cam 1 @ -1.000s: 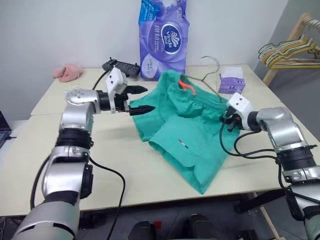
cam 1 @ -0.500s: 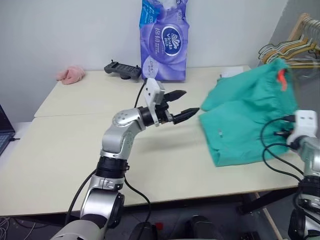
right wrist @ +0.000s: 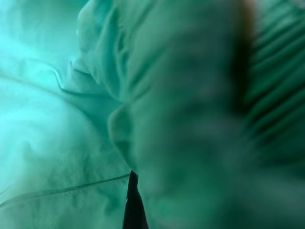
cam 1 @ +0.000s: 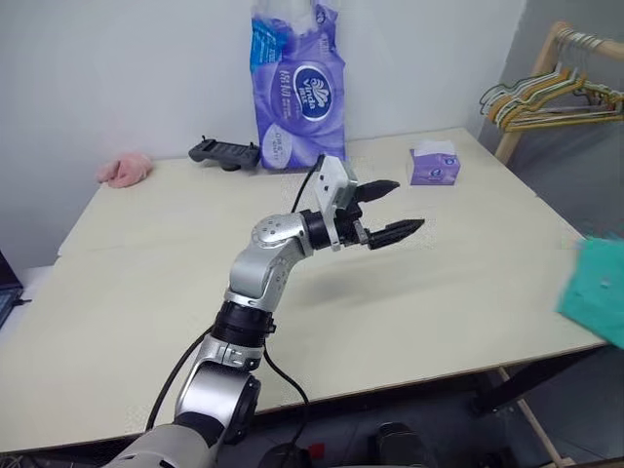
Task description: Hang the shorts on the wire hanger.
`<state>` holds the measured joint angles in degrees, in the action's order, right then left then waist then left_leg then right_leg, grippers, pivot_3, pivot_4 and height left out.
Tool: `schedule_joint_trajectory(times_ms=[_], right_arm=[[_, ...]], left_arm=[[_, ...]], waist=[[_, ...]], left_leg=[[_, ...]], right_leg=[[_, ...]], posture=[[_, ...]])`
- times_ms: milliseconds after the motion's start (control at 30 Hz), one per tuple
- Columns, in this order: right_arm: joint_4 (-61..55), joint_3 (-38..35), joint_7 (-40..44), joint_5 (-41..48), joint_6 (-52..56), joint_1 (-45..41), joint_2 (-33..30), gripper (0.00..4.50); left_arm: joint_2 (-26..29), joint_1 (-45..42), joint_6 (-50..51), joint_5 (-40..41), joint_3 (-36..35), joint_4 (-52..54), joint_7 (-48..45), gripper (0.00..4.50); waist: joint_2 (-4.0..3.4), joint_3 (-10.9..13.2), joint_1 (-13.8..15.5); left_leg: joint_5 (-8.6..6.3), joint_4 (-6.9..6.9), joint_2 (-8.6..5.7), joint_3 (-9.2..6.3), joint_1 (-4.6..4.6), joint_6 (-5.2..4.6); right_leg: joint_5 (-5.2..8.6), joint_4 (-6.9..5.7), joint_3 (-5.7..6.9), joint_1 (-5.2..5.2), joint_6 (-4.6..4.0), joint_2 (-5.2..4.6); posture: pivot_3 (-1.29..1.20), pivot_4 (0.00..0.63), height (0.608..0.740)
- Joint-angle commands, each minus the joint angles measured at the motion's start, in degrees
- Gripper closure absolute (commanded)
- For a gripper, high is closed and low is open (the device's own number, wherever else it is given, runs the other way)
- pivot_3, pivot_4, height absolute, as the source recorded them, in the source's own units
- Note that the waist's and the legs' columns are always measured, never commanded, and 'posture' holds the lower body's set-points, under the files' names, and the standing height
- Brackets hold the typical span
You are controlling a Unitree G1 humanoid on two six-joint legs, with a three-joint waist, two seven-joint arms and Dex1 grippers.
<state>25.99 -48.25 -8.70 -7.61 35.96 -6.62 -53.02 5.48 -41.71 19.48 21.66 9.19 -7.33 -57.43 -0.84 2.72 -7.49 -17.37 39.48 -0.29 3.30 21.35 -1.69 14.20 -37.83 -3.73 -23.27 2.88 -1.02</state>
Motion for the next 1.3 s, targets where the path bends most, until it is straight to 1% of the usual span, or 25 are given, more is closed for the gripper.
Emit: schedule_joint_trajectory(times_ms=[33,100,167,233,333,400,500,667,767,967,1067,1200,1300], right_arm=[[1.7,-0.1,-4.3,-2.1,-5.6,0.6,-3.3,4.5],[1.8,-0.8,-3.4,1.0,-4.9,-1.5,-2.1,4.5],[1.4,-0.6,-2.8,2.8,-4.5,-3.0,-1.3,4.5],[1.2,-1.0,-2.9,4.4,-3.2,-4.9,-0.8,4.5],[1.5,-2.0,-1.9,8.7,-0.1,-10.2,0.0,4.5],[1.6,-2.1,-1.5,10.4,1.4,-12.7,-0.3,4.5],[2.3,-2.2,-1.5,11.9,3.0,-14.9,-1.0,4.5],[8.9,0.3,1.9,14.1,1.9,-19.7,-4.9,4.5],[13.7,0.2,2.4,16.0,2.9,-22.9,-6.6,4.5],[25.1,3.7,5.8,17.2,0.5,-28.5,-11.3,4.5],[29.5,6.6,8.1,16.6,-1.4,-29.8,-13.0,4.5],[34.9,8.3,9.3,17.1,-3.3,-32.1,-14.8,4.5],[39.0,8.9,9.4,17.7,-4.2,-33.0,-15.9,4.5]], left_arm=[[-3.1,-1.8,-0.2,2.3,2.5,2.1,-1.9,0.03],[-6.3,-3.5,-0.7,2.7,3.9,1.5,-2.1,0.03],[-8.4,-4.5,-1.4,2.4,4.6,0.6,-2.0,0.03],[-10.5,-5.3,-2.9,1.3,4.6,-1.1,-0.5,0.03],[-15.4,-6.7,-7.6,-1.2,4.8,-5.8,3.9,0.03],[-16.8,-7.0,-9.7,-2.0,5.8,-7.7,5.1,0.03],[-17.5,-7.3,-11.5,-2.2,6.8,-8.6,5.9,0.03],[-17.5,-7.5,-11.9,-1.5,7.4,-8.5,6.5,0.03],[-16.9,-7.6,-12.0,-1.2,7.4,-8.6,6.4,0.03],[-16.6,-7.7,-11.9,-1.3,8.2,-8.5,6.2,0.03],[-16.7,-7.9,-11.9,-1.2,8.6,-8.5,6.0,0.03],[-17.0,-8.4,-13.0,-1.7,8.9,-9.1,6.0,0.03],[-17.3,-8.7,-14.5,-2.3,9.9,-9.6,5.5,0.03]], waist=[[0.2,-0.1,-1.0],[0.3,-0.2,-2.2],[0.26,-0.2,-3.6],[0.08,-0.3,-4.4],[-0.01,-0.4,-5.6],[-0.03,-0.4,-6.0],[-0.02,-0.4,-6.4],[-0.05,-0.4,-6.5],[-0.05,-0.4,-6.7],[-0.04,-0.4,-6.8],[-0.04,-0.4,-6.8],[-0.03,-0.4,-6.9],[-0.03,-0.4,-6.8]], left_leg=[[-0.02,-0.14,-0.03,0.05,-0.21,-0.03],[-0.02,-0.44,-0.06,0.13,-0.55,-0.03],[-0.06,-0.55,-0.05,0.01,-0.69,-0.04],[-0.21,-0.54,-0.14,0.03,-0.75,-0.05],[-0.34,-0.53,-0.19,0.08,-0.85,-0.06],[-0.36,-0.54,-0.18,0.07,-0.91,-0.1],[-0.4,-0.55,-0.17,0.02,-0.87,-0.14],[-0.45,-0.54,-0.24,0.06,-0.82,-0.12],[-0.45,-0.54,-0.24,0.07,-0.83,-0.13],[-0.46,-0.55,-0.23,0.06,-0.84,-0.13],[-0.46,-0.55,-0.23,0.07,-0.83,-0.13],[-0.47,-0.55,-0.23,0.08,-0.84,-0.12],[-0.47,-0.56,-0.23,0.08,-0.84,-0.11]], right_leg=[[0.16,0.07,-0.08,0.16,0.22,-0.05],[0.19,0.31,-0.32,0.47,0.26,-0.08],[0.19,0.86,-0.31,0.91,0.3,-0.04],[0.2,0.93,-0.45,1.03,0.31,-0.07],[0.28,0.97,-0.54,1.13,0.46,-0.12],[0.32,0.96,-0.55,1.17,0.52,-0.11],[0.34,0.96,-0.52,1.17,0.52,-0.1],[0.36,0.99,-0.54,1.16,0.56,-0.2],[0.36,1.0,-0.55,1.17,0.56,-0.19],[0.37,1.02,-0.55,1.17,0.56,-0.18],[0.38,1.04,-0.55,1.18,0.57,-0.18],[0.39,1.04,-0.56,1.17,0.57,-0.18],[0.55,1.04,-0.57,1.18,0.82,-0.18]], posture=[[-0.23,0.0,0.74],[-0.24,0.0,0.74],[-0.24,0.0,0.74],[-0.26,0.0,0.74],[-0.27,0.002,0.74],[-0.28,0.01,0.74],[-0.28,0.012,0.74],[-0.27,0.0,0.74],[-0.26,0.0,0.74],[-0.26,0.0,0.74],[-0.26,0.001,0.74],[-0.26,0.004,0.74],[-0.25,0.008,0.74]])
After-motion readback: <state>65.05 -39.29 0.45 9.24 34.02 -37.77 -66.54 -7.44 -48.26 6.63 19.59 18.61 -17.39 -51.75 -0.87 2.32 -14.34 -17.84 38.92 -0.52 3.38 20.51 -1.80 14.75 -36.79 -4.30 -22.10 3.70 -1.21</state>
